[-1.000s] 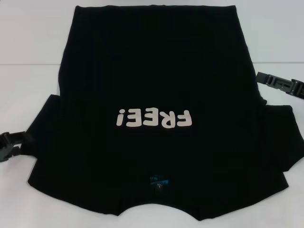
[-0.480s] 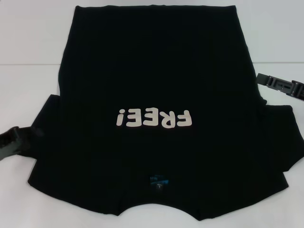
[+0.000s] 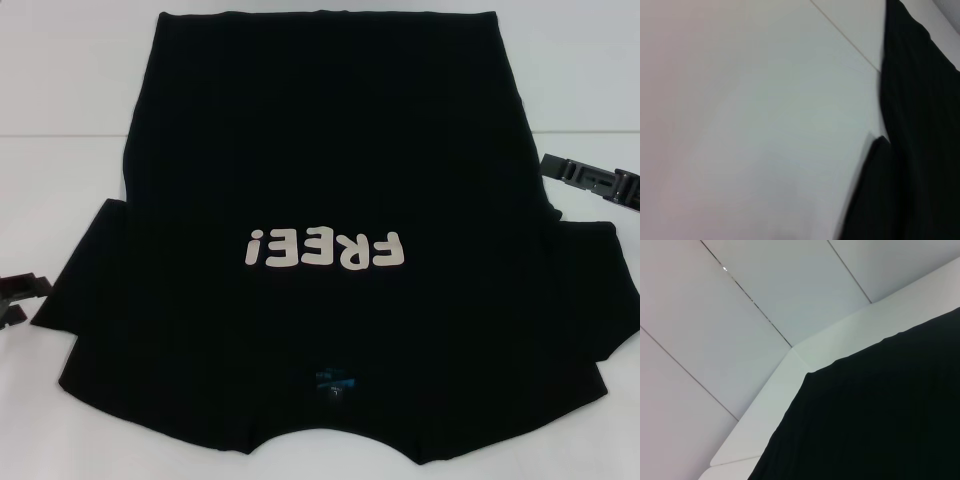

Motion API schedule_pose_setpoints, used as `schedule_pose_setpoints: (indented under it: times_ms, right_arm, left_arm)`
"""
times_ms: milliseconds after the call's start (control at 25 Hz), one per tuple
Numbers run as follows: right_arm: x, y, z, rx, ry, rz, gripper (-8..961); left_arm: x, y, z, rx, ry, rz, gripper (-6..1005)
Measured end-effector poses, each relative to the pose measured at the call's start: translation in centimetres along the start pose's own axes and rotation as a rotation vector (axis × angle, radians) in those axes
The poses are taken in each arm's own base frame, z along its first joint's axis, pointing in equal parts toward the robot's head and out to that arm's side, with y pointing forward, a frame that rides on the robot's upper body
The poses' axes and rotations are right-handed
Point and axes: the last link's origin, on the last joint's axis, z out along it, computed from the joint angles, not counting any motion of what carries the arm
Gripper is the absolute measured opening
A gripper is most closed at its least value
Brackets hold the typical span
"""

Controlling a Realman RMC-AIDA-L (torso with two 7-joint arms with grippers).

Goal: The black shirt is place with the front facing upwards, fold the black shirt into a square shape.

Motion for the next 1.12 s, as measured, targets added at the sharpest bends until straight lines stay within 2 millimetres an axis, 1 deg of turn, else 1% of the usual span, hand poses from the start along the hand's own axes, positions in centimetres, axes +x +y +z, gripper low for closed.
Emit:
schedule_pose_setpoints:
  times_ms: [200, 600, 1120]
  right_arm:
    - [0.0, 0.0, 0.0, -0.002, 0.0, -0.002, 725]
    - [0.0, 0.0, 0.0, 0.0, -0.001, -0.002, 723]
    - [0.0, 0.1, 0.0, -0.004, 0.001, -0.009, 721]
  left_arm:
    - [0.0, -0.3, 0.2, 0.032, -0.005, 0.009, 582]
    - [-0.2, 0.2, 0.7, 0.03, -0.021, 0.014, 582]
    - [-0.3, 1.9, 1.6, -0.017, -0.057, 0.041, 581]
